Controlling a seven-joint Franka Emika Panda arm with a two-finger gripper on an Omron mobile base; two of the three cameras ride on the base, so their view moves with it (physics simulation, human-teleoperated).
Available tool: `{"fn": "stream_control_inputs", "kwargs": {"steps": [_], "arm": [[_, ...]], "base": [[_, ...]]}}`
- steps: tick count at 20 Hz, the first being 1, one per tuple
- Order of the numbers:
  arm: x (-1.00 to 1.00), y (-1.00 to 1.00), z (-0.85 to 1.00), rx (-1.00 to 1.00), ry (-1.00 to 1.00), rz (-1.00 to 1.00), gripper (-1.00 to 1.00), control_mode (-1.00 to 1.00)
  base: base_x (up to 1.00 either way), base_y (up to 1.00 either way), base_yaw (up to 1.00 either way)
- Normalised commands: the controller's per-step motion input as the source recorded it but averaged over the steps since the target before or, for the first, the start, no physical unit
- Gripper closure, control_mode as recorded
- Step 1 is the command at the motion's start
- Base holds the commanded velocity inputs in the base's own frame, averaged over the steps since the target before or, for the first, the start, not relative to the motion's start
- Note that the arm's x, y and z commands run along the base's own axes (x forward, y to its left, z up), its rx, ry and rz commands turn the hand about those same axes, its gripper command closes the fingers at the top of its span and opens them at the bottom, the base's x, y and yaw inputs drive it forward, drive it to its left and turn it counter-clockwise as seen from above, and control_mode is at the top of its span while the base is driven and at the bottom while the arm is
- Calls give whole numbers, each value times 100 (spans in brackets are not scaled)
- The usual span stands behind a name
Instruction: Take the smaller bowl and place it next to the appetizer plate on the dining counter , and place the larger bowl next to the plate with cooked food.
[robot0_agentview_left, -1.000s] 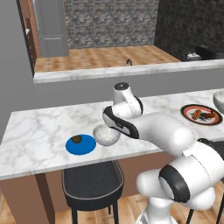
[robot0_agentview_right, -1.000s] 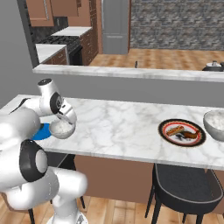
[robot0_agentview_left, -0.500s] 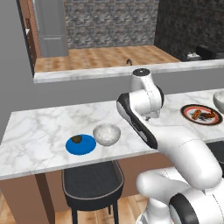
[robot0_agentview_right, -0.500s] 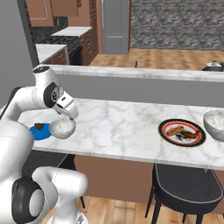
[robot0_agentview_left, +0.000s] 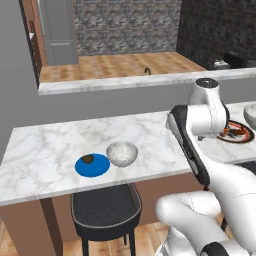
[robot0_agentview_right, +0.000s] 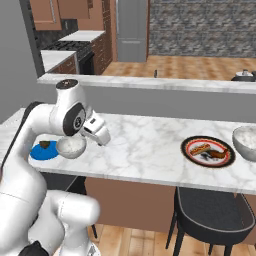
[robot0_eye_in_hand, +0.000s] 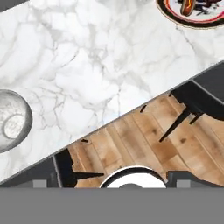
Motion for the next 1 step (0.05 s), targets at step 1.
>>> {"fn": "stream_control_inputs", "kwargs": {"steps": [1], "arm": [[-58, -80, 5, 6, -15, 0, -100, -100]], "base": [[0, 0, 0]]}}
